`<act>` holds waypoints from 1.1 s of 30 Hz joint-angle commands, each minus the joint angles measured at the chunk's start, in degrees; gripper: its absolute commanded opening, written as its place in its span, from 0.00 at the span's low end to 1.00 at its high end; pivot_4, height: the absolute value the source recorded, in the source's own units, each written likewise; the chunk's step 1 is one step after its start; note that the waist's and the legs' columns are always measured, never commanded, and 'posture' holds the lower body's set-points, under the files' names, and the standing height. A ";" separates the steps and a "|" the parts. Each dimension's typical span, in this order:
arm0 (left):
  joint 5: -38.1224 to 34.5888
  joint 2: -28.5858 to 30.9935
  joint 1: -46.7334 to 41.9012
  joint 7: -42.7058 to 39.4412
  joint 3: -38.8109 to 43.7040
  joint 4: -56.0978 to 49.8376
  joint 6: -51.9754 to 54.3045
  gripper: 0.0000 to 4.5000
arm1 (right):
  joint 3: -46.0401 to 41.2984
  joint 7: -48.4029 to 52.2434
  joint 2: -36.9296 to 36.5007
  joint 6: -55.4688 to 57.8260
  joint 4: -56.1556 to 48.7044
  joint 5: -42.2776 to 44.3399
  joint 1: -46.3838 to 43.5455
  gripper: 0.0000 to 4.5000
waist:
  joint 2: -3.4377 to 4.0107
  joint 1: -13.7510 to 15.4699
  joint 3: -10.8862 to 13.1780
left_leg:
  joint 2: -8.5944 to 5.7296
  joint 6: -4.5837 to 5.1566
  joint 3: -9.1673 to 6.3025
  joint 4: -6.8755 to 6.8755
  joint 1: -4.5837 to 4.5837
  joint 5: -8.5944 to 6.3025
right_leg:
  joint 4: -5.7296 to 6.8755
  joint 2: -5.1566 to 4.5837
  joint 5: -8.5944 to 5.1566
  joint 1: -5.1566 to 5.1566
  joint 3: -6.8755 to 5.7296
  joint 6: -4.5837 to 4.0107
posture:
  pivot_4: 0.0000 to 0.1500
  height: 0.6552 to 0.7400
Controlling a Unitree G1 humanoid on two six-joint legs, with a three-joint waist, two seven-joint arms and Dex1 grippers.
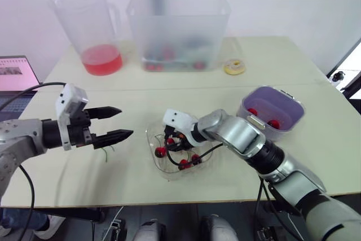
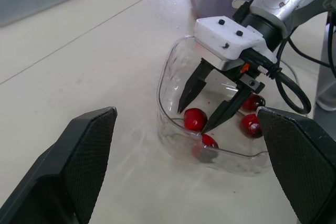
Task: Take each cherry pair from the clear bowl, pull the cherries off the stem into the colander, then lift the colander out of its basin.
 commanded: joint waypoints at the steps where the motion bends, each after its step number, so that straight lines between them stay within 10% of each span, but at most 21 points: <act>1: 0.17 -0.01 -1.24 0.12 0.27 -0.73 -0.88 1.00 | -0.61 0.99 -0.03 -0.77 -1.23 -0.62 -0.66 0.31 | 0.00 -0.05 0.00 | 0.00 0.00 0.00 0.00 0.00 0.00 | 0.00 0.00 0.00 0.00 0.00 0.00 | 1.00 0.39; 18: -7.49 -6.30 -10.51 6.00 2.34 6.60 5.10 1.00 | -10.70 17.31 -17.68 -31.60 -15.63 -3.00 0.09 0.23 | -0.09 0.04 -0.02 | 0.01 0.00 -0.03 0.01 0.02 0.00 | 0.00 0.03 0.00 0.05 0.00 0.01 | 1.00 0.39; 33: -12.95 -21.81 -31.98 17.89 0.46 13.06 -0.22 1.00 | -28.21 -3.25 0.24 -33.91 -10.94 -1.83 0.62 0.23 | -0.30 0.02 -0.02 | 0.02 -0.05 -0.07 0.09 0.08 0.03 | 0.09 0.03 0.01 0.19 -0.06 0.01 | 1.00 0.39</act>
